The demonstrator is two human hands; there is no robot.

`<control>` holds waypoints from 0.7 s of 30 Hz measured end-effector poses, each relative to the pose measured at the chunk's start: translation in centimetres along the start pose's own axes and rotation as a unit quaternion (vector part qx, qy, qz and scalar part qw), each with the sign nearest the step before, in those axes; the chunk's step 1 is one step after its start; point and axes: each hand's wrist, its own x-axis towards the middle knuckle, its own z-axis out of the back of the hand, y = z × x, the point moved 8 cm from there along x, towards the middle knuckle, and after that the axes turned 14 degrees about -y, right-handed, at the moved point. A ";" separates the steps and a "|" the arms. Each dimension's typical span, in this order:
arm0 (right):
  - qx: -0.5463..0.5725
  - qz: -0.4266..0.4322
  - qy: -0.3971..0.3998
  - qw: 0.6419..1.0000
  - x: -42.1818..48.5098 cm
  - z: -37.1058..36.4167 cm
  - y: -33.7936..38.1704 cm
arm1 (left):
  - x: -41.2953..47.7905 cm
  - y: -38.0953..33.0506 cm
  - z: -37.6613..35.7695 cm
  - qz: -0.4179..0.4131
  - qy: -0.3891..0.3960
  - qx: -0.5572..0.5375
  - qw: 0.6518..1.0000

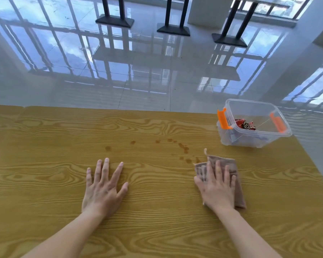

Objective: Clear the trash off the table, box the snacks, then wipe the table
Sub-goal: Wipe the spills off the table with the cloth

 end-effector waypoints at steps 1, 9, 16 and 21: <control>-0.001 0.050 -0.004 0.999 -1.3 -0.5 2.0 | 0.0 0.0 0.0 0.000 -0.001 0.001 1.000; 0.006 0.060 -0.028 0.998 0.4 0.4 -1.2 | 0.0 -0.1 0.1 -0.001 -0.008 0.000 1.000; 0.020 0.212 -0.028 0.977 -5.9 -1.2 5.2 | -0.1 -0.2 0.2 -0.001 -0.013 -0.005 1.000; -0.011 0.149 -0.044 0.988 -0.9 0.1 1.0 | 0.0 -0.2 0.1 0.000 -0.007 -0.003 1.000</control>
